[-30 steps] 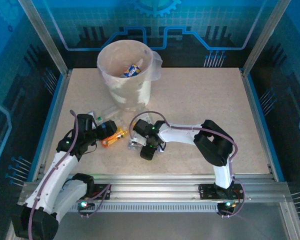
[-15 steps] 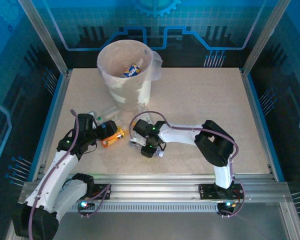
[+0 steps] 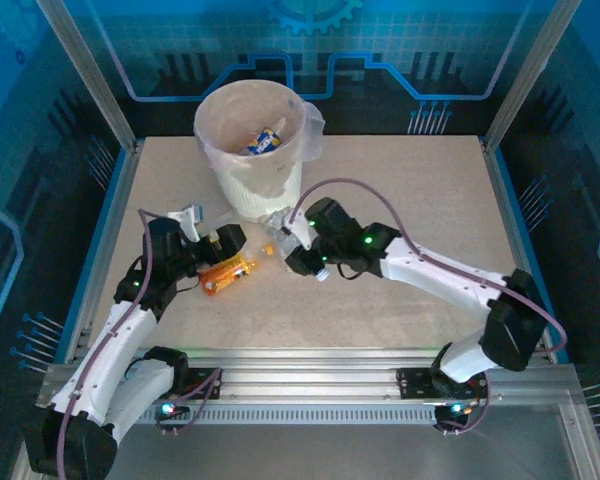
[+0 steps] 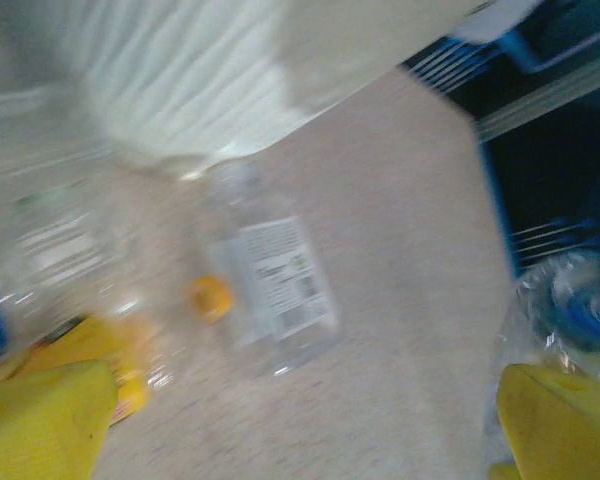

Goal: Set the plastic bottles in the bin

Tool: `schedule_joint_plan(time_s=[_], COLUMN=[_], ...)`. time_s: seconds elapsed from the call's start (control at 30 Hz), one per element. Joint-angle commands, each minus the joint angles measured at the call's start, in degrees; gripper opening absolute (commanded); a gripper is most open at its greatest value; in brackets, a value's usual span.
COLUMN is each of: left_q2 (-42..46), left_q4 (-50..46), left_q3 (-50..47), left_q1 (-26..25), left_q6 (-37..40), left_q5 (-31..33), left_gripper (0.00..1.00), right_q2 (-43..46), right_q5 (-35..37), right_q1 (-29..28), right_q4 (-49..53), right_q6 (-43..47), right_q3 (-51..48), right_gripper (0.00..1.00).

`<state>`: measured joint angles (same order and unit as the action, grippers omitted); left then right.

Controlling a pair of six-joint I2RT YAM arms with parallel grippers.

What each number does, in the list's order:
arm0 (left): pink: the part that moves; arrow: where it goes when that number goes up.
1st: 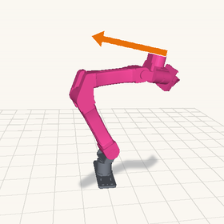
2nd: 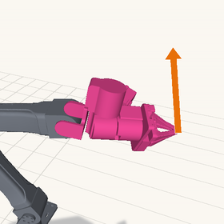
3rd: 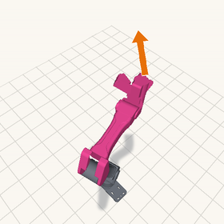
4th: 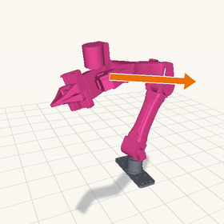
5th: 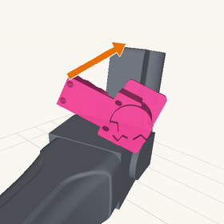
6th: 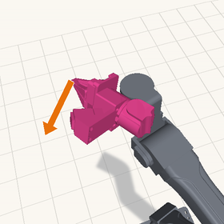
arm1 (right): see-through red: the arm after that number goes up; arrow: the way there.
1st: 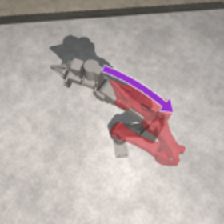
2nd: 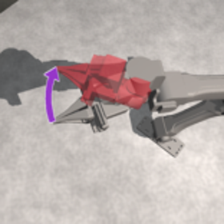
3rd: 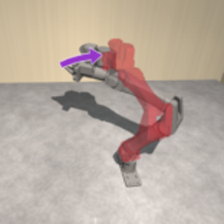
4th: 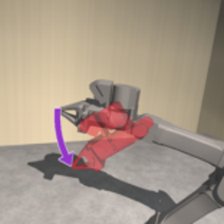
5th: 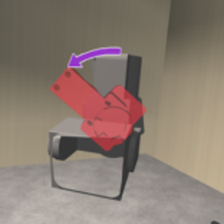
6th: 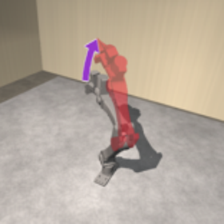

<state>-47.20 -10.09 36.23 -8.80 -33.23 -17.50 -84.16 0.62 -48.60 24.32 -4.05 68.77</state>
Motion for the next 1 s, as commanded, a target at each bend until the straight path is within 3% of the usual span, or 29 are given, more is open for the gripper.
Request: schedule_joint_plan(time_s=[0.0, 0.23, 0.53, 0.73, 0.97], left_q2=[0.47, -6.0, -27.01, -34.39, -34.59], left_q4=[17.82, 47.61, 84.13, 89.88, 79.32], left_q3=[-2.3, -3.37, 2.29, 6.89, 9.38], left_q1=[-0.52, -3.07, -5.36, -5.68, -7.7], left_q6=[-3.74, -9.55, -25.15, -30.67, -26.51], left_q5=[-8.77, -15.37, -22.4, -23.87, -24.03], left_gripper=[0.99, 0.99, 0.99, 0.99, 0.97], right_q2=[3.28, 6.25, 5.57, 5.39, 4.81], right_q5=[-3.43, -6.17, -7.65, -7.48, -7.13], right_q1=[2.05, 5.17, 5.4, 5.45, 5.49], right_q4=[-7.04, -13.51, -17.98, -18.64, -19.22], right_q6=[-5.15, -9.35, -11.89, -12.56, -12.56], right_q3=[-1.92, -2.16, -2.06, -2.06, -1.58], right_gripper=[0.43, 0.43, 0.43, 0.43, 0.43])
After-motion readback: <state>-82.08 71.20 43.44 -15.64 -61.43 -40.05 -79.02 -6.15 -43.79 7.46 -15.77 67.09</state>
